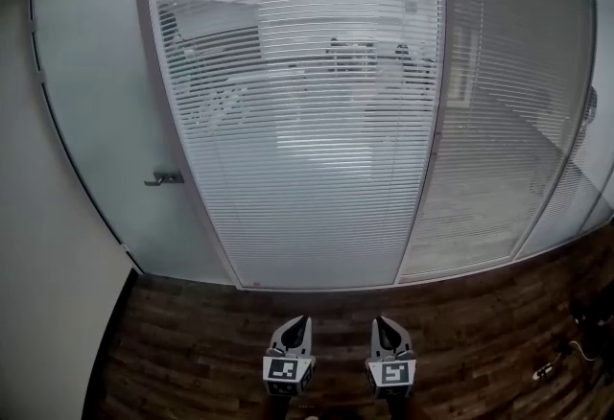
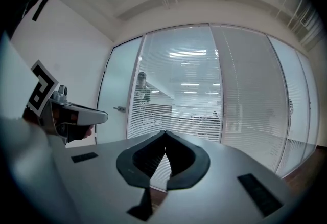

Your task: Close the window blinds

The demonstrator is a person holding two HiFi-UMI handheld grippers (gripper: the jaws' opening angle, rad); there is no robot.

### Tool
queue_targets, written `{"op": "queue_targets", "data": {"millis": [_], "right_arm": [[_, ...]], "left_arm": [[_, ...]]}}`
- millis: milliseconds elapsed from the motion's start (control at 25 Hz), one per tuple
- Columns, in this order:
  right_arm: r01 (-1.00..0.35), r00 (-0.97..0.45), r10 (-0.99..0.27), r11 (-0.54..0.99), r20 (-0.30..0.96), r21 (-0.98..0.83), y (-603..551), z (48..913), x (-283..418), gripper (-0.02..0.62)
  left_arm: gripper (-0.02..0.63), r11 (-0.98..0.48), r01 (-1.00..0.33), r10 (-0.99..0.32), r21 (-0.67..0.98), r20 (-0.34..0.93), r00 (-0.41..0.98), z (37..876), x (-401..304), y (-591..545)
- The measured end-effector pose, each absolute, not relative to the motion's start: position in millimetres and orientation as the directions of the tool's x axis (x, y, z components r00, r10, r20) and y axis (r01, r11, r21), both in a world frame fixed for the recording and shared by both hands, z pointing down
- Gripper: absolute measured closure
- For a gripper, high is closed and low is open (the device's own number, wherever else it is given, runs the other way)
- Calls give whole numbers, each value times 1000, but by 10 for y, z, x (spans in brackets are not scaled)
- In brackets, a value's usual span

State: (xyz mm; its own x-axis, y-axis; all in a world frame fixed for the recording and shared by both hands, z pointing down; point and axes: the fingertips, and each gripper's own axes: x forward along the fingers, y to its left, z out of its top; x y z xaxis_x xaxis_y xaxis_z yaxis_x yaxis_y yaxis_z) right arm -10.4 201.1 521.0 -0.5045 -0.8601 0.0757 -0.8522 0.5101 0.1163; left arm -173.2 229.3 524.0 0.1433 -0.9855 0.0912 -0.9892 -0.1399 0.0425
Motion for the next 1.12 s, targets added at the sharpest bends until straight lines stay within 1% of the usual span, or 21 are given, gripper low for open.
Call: {"op": "queue_targets", "data": {"millis": [200,400,520,680,880,1040,1120], "right_arm": [[-846,-518,-853,521,58,116,2025,5190,-146,594],[-851,-513,-851,521,116,58,2076,5177,-234,594],[-851,-513,-850,522,124,58,2107,5213,-245,594],[-866,-484,-863,497,146,61,2107,5226,-201,594],[-876,-462,-877,475,134,83,2133,5197,-250,594],[-863,-480,-871,490,106,121,2156,5257,-337,594],[-876,-456,-882,468,117,115,2167,5225,-319,594]], "left_arm": [[611,-143,-989,-986,38,80,145,5208,-1741,2320],[611,-131,-990,-989,51,61,134,5114,-1829,2386],[611,-125,-991,-988,58,87,129,5157,-1849,2412],[611,-155,-985,-984,71,76,160,5152,-1804,2391],[611,-164,-985,-982,51,84,168,5159,-1874,2417],[611,-171,-984,-979,48,101,175,5245,-1938,2419],[611,-170,-984,-978,54,114,176,5261,-1955,2423]]}}
